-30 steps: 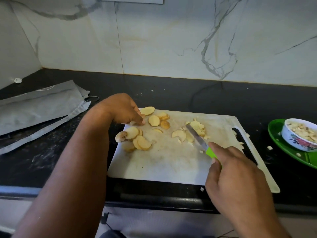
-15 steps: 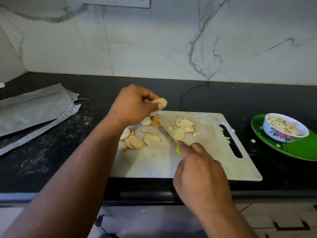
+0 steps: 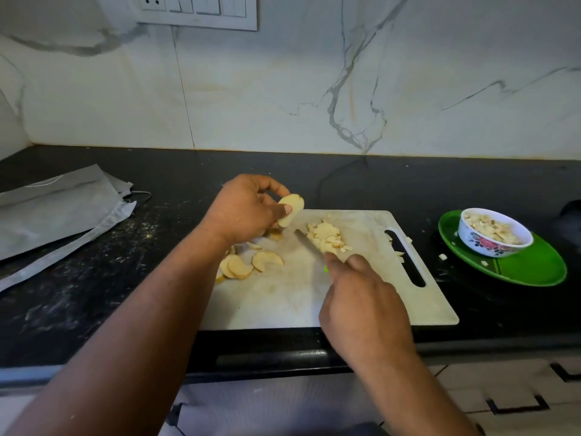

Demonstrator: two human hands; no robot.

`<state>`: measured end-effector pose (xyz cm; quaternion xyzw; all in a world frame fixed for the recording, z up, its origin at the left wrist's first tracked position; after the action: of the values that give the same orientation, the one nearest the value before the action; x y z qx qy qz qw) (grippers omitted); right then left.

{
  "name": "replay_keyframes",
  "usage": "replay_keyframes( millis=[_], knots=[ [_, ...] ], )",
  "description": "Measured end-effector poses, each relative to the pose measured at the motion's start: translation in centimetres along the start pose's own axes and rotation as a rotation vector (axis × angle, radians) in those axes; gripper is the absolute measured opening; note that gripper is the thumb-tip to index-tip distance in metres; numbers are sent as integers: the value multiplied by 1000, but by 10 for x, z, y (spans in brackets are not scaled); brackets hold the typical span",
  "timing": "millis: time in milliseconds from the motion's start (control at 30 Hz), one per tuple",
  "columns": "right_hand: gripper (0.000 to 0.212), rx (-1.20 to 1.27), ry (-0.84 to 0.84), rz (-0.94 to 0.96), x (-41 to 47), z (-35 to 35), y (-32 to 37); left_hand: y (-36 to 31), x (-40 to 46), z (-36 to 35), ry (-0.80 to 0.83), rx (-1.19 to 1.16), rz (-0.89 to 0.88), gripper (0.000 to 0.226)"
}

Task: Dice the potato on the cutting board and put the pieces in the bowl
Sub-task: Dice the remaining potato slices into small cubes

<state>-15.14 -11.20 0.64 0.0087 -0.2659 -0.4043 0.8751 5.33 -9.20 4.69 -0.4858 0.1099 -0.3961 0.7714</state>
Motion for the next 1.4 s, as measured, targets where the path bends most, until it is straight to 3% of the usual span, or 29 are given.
replay_keyframes(
  millis=[200,400,600,800,1033,1233,1400],
  knots=[
    [54,-35,-37,-115,5,5,-21,0,0,-4,101,48,24,18],
    [56,33,-52,-11,19,-7,0,1,1,-3,114,-2,54,22],
    [53,-34,-52,-114,23,3,-26,6,4,-8,137,45,15,19],
    [59,36,48,8,-30,17,-19,7,6,-11,146,60,-39,16],
    [56,-60,-51,-116,-16,24,-50,14,3,-22,200,156,-49,17],
    [56,2,-67,-42,-9,22,-26,13,3,-20,287,340,-148,48],
    [51,-27,-72,-24,8,24,-18,14,5,-30,293,412,-209,38]
  ],
)
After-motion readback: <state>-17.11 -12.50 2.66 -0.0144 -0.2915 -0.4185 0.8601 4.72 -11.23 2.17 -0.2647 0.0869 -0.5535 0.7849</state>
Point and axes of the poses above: each hand's wrist, its own x-axis towards the middle knuckle, its own z-axis out of the back of the hand, y = z × x, the point moved 1 cm from there along x, towards the middle knuckle, and after that the axes turned 10 degrees about -y, right-handed, at the moved point
